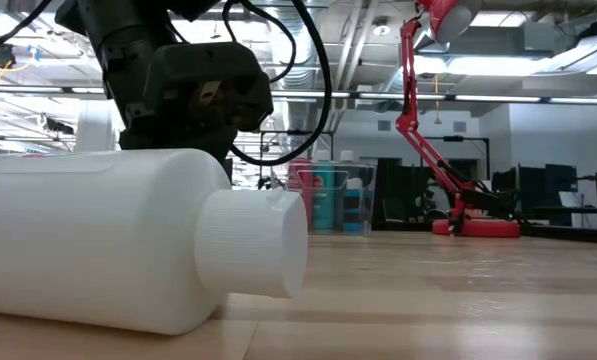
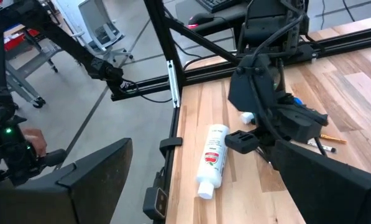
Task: Pick & Place Paint Supplies
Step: Put the silver paintbrush into the purple cup
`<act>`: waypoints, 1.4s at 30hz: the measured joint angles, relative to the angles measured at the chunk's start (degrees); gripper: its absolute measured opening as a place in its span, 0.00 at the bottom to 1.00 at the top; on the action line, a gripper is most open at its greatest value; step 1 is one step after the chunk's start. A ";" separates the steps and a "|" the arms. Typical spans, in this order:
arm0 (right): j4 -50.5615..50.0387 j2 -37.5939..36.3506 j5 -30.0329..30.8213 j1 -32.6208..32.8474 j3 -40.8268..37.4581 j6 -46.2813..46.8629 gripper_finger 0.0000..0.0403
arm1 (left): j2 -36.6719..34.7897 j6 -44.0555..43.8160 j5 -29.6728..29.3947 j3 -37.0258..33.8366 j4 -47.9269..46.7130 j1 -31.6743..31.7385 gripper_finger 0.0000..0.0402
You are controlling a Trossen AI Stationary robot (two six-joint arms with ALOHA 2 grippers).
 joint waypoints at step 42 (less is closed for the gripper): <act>0.28 0.15 -2.99 -5.66 0.00 0.54 0.95 | -0.52 6.15 3.43 -4.96 2.61 3.68 0.01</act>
